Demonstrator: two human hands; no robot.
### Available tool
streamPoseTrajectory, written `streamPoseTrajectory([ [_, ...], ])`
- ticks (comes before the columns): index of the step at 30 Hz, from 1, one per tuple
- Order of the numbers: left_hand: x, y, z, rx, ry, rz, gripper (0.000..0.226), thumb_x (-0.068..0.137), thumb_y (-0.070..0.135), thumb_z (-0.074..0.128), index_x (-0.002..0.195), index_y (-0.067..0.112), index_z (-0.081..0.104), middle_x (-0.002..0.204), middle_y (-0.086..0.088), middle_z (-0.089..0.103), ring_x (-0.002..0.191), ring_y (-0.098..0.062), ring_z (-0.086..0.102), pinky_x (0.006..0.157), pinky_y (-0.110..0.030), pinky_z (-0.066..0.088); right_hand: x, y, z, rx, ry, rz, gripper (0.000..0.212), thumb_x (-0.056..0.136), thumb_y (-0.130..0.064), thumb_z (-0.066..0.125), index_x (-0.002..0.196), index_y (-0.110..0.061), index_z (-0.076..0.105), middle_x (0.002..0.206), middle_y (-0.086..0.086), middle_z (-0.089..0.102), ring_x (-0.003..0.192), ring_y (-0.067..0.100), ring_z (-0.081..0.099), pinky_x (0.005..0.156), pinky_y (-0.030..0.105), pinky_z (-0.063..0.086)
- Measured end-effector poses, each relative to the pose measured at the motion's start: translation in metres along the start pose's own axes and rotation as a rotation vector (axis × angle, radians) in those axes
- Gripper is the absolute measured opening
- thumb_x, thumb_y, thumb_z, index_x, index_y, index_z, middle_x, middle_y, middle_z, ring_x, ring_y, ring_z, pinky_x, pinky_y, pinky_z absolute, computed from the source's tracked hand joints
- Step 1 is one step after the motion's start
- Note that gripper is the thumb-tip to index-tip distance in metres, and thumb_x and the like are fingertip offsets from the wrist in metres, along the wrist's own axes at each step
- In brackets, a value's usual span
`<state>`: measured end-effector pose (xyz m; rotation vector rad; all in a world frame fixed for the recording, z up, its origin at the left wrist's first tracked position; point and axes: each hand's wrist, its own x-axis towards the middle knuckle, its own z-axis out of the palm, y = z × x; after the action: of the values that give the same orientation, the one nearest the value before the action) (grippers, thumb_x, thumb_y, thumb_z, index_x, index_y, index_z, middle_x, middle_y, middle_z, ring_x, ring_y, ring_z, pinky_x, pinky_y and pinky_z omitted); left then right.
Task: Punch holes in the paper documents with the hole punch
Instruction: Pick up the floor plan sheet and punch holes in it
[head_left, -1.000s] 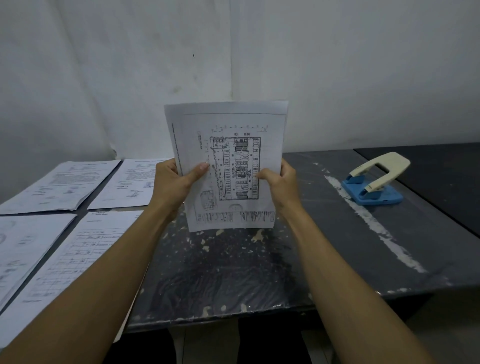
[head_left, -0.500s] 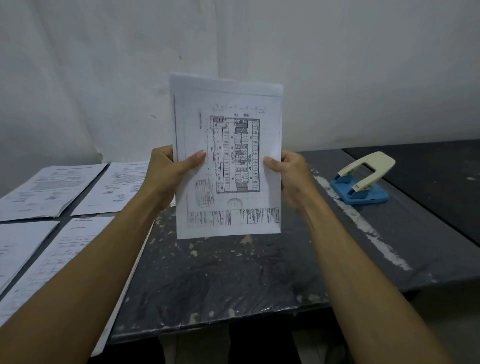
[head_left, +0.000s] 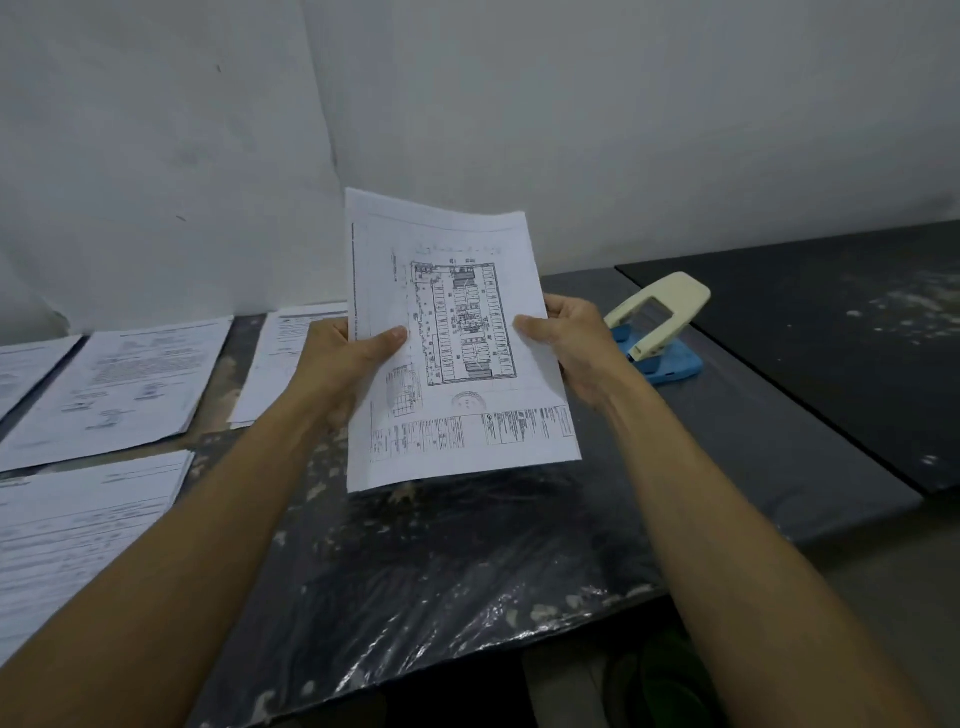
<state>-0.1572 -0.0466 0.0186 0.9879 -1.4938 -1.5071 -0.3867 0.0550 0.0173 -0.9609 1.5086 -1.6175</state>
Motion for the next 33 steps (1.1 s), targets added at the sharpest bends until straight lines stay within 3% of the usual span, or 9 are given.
streamPoseTrajectory([
  [4,0.017,-0.011,0.019,0.045,0.024,-0.054,0.029,0.084,0.012,0.076,0.112,0.005,0.071,0.099,-0.006,0.077,0.086,-0.023,0.075,0.083,-0.046,0.059,0.015,0.01,-0.017,-0.127,0.096,0.004,0.014,0.089,-0.012,0.072,0.103,-0.01,0.071,0.103,0.005,0.075,0.091,0.022,0.072,0.076,0.033,0.059],
  [7,0.028,-0.02,0.033,0.104,0.042,-0.082,0.031,0.083,0.015,0.078,0.112,0.007,0.071,0.098,-0.003,0.077,0.083,-0.021,0.076,0.081,-0.044,0.06,0.025,0.019,-0.036,-0.19,0.211,0.021,0.016,0.087,-0.018,0.073,0.101,-0.016,0.067,0.109,0.005,0.072,0.095,0.023,0.071,0.082,0.04,0.061],
  [14,0.047,-0.039,0.066,0.129,0.037,-0.163,0.034,0.083,0.014,0.078,0.115,0.007,0.07,0.1,-0.005,0.075,0.085,-0.024,0.074,0.078,-0.041,0.06,0.031,0.009,-0.083,-0.342,0.459,-0.151,0.013,0.091,-0.002,0.063,0.1,-0.011,0.065,0.093,0.009,0.071,0.069,0.019,0.073,0.063,0.034,0.063],
  [17,0.053,-0.044,0.078,0.159,0.024,-0.17,0.032,0.085,0.016,0.077,0.115,0.008,0.069,0.101,-0.004,0.073,0.084,-0.022,0.072,0.07,-0.034,0.058,0.034,0.005,-0.103,-0.583,0.595,-0.293,0.016,0.087,0.0,0.063,0.096,-0.013,0.068,0.092,0.0,0.068,0.077,0.011,0.067,0.069,0.026,0.059],
  [22,0.057,-0.047,0.089,0.181,0.019,-0.205,0.029,0.086,0.016,0.076,0.112,0.007,0.068,0.091,0.001,0.072,0.08,-0.021,0.071,0.06,-0.03,0.054,0.042,0.01,-0.118,-0.805,0.864,-0.314,0.054,0.074,-0.008,0.079,0.121,-0.014,0.051,0.129,0.005,0.045,0.115,0.021,0.048,0.087,0.034,0.055],
  [24,0.058,-0.047,0.091,0.196,0.011,-0.217,0.027,0.087,0.016,0.075,0.111,0.008,0.068,0.087,0.003,0.071,0.077,-0.02,0.071,0.058,-0.03,0.054,0.044,0.01,-0.12,-0.763,0.844,-0.145,0.079,0.075,-0.015,0.082,0.139,-0.011,0.036,0.141,0.009,0.04,0.123,0.025,0.045,0.091,0.036,0.053],
  [26,0.058,-0.046,0.092,0.214,0.007,-0.228,0.024,0.088,0.017,0.074,0.109,0.01,0.067,0.086,0.003,0.07,0.076,-0.02,0.071,0.056,-0.03,0.053,0.046,0.011,-0.12,-0.628,0.781,-0.009,0.088,0.081,-0.012,0.079,0.149,-0.008,0.023,0.142,0.012,0.043,0.117,0.025,0.053,0.079,0.031,0.053],
  [29,0.059,-0.045,0.093,0.235,0.01,-0.235,0.024,0.088,0.018,0.074,0.11,0.009,0.066,0.091,0.0,0.071,0.077,-0.021,0.07,0.056,-0.03,0.052,0.047,0.015,-0.121,-0.521,0.737,0.042,0.061,0.087,-0.006,0.071,0.136,-0.005,0.035,0.125,0.013,0.056,0.097,0.023,0.062,0.066,0.028,0.052],
  [33,0.062,-0.045,0.095,0.252,0.004,-0.234,0.029,0.088,0.018,0.075,0.113,0.008,0.066,0.089,0.001,0.07,0.076,-0.02,0.07,0.056,-0.03,0.052,0.052,0.012,-0.125,-0.477,0.705,0.04,0.044,0.089,-0.006,0.069,0.124,-0.006,0.043,0.108,0.004,0.053,0.089,0.02,0.059,0.064,0.029,0.054],
])
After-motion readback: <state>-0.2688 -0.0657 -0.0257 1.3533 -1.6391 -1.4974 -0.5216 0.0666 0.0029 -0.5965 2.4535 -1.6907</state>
